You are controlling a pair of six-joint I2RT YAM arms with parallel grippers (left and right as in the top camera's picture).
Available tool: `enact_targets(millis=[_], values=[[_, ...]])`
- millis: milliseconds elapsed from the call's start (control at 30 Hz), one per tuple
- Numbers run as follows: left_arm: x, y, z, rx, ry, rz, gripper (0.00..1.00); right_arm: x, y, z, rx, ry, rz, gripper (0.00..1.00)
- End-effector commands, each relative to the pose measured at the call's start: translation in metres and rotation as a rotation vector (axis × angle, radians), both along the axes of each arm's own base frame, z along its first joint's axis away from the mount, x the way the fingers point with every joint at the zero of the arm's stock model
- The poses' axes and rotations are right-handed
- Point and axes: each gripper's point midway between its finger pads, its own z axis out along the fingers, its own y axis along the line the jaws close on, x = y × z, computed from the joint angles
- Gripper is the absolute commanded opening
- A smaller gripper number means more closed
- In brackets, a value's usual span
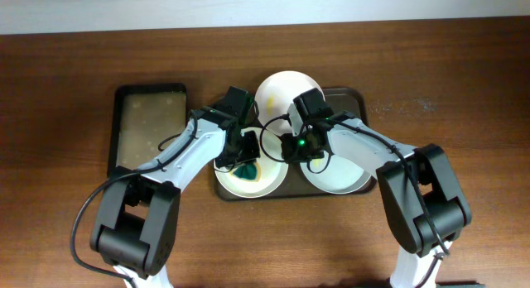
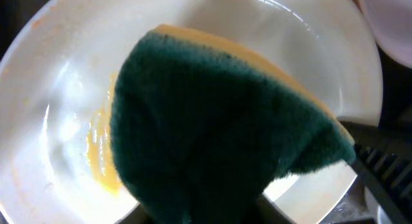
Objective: Clean dirty plates on tray and stack at the side
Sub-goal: 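Scrub the white plate with the sponge in the left gripper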
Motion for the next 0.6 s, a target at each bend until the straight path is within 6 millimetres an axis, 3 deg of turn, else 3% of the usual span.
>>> enact_targets(millis=[0,333,467,567], values=[[-0.002,-0.003,-0.004,0.009,0.003,-0.012,0.5,-0.007,-0.003,-0.011,-0.023,0.025,-0.002,0.1],[-0.002,0.006,-0.006,0.06,-0.003,-0.005,0.51,-0.007,-0.003,-0.011,-0.023,0.025,-0.002,0.1],[-0.005,0.007,-0.012,0.063,-0.003,-0.005,0.31,-0.007,-0.003,-0.011,-0.023,0.025,-0.002,0.1],[-0.011,0.008,-0.021,0.065,0.002,-0.01,0.21,-0.007,-0.003,-0.011,-0.023,0.023,-0.002,0.1]])
